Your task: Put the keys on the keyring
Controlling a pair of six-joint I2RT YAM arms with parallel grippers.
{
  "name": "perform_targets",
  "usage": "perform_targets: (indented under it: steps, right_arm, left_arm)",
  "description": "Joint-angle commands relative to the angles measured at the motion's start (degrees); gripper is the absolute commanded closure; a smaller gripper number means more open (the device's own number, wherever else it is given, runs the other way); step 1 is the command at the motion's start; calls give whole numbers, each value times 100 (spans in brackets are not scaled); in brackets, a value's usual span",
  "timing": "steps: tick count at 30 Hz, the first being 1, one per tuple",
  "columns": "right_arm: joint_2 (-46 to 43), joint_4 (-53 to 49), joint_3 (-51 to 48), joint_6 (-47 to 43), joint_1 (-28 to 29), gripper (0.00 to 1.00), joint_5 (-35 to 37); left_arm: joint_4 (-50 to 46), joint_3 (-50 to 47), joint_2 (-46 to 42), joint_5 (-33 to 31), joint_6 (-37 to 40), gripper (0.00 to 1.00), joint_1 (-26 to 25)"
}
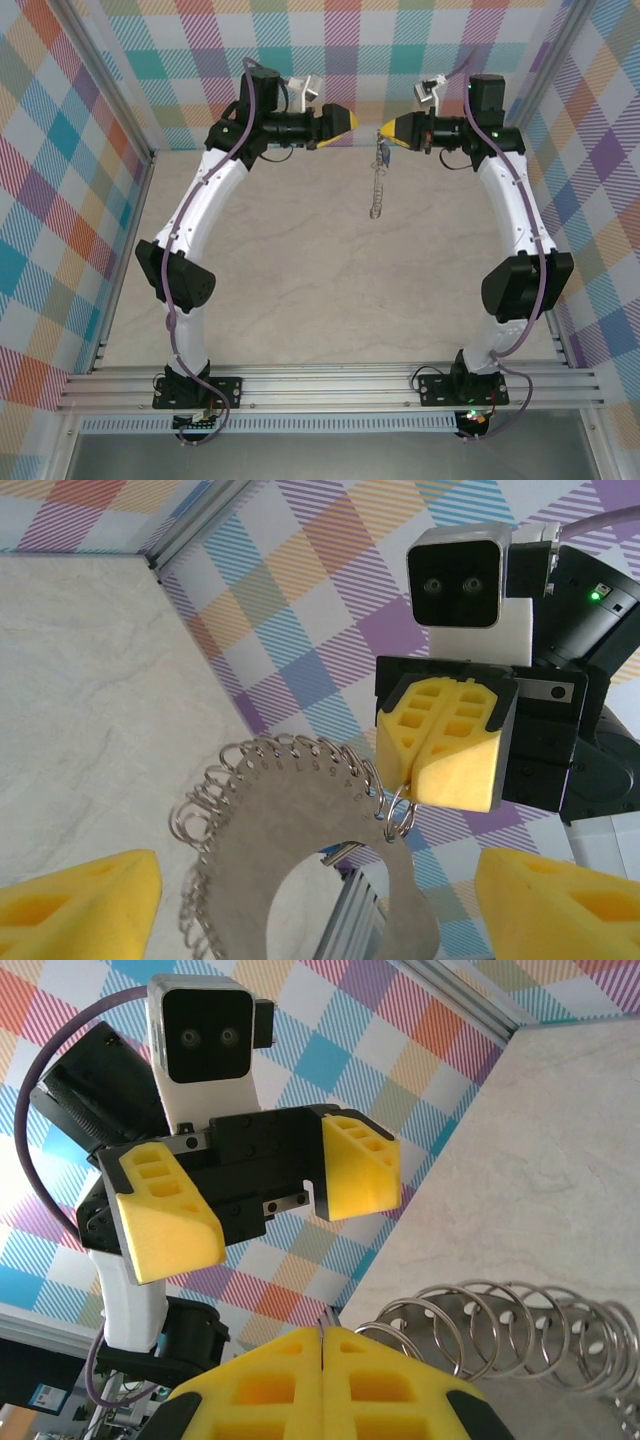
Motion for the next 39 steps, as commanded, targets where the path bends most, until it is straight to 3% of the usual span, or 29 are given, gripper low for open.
perform_targets:
  steps: [1,19,22,29,39]
  right_arm:
    - [89,150,35,-28,43,100,-127]
    - [702,213,500,147,279,100,-435]
    - [744,236,528,175,307,100,-460]
    - [831,356,597,302,324,100,-545]
    - [868,357,642,291,324,100,-463]
  left_arm:
    - [-5,156,148,169,86,18,56]
    - [115,154,480,420,60,20,59]
    - [181,152,511,486,39,25,65]
    - [508,156,610,699,-192,50,82]
    - [876,143,655,842,-503,55,105]
